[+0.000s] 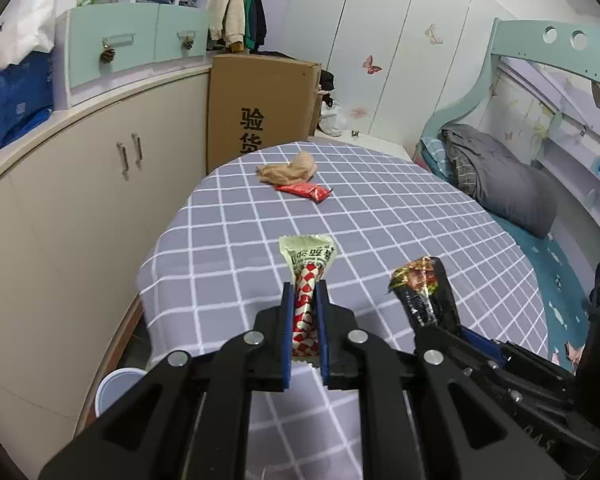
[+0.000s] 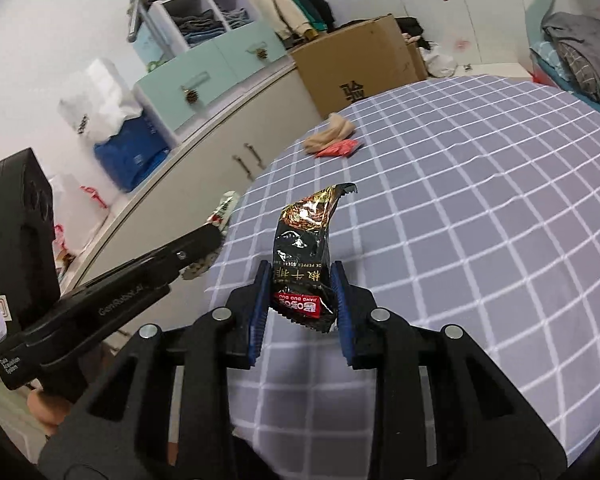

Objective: Collect trash
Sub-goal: 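Carry both wrappers over to the wastebasket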

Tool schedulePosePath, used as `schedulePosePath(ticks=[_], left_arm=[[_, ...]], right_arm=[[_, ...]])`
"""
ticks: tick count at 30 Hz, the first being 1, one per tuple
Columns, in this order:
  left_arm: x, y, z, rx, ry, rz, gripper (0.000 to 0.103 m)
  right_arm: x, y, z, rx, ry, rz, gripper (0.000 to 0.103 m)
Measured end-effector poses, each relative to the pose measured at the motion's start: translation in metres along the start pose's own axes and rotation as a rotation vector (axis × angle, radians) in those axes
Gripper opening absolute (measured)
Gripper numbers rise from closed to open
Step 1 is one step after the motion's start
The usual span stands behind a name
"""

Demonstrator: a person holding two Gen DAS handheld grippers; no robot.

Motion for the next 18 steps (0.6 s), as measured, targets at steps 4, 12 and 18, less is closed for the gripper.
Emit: schedulePosePath(ticks=[4, 12, 18], left_arm=[[0.008, 0.011, -0.020, -0.006, -0.012, -0.027, 0.010], [0.026, 0.049, -0.055, -0.057, -0.041, -0.078, 0.010], [0.039, 0.090, -0.073, -0.098, -0.060, -0.133, 0.010]], right_arm=[[0.016, 0.023, -0.007, -0.036, 0.010, -0.032, 0.030], [0.040, 0.075, -0.004, -0.109, 0.037, -0.110, 0.030], [0.056, 0.111, 0.010, -0.155, 0.065, -0.146, 0.030]])
Point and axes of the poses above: each gripper's, at about its wrist camera, not at the fingertips, and z roughly the way its jaws point, y to its left, x to its underside, the point moved 7 cm from there along z, roughly the way its jaws point, and after that the axes turned 9 degrees about -y, right-handed, at the moved point
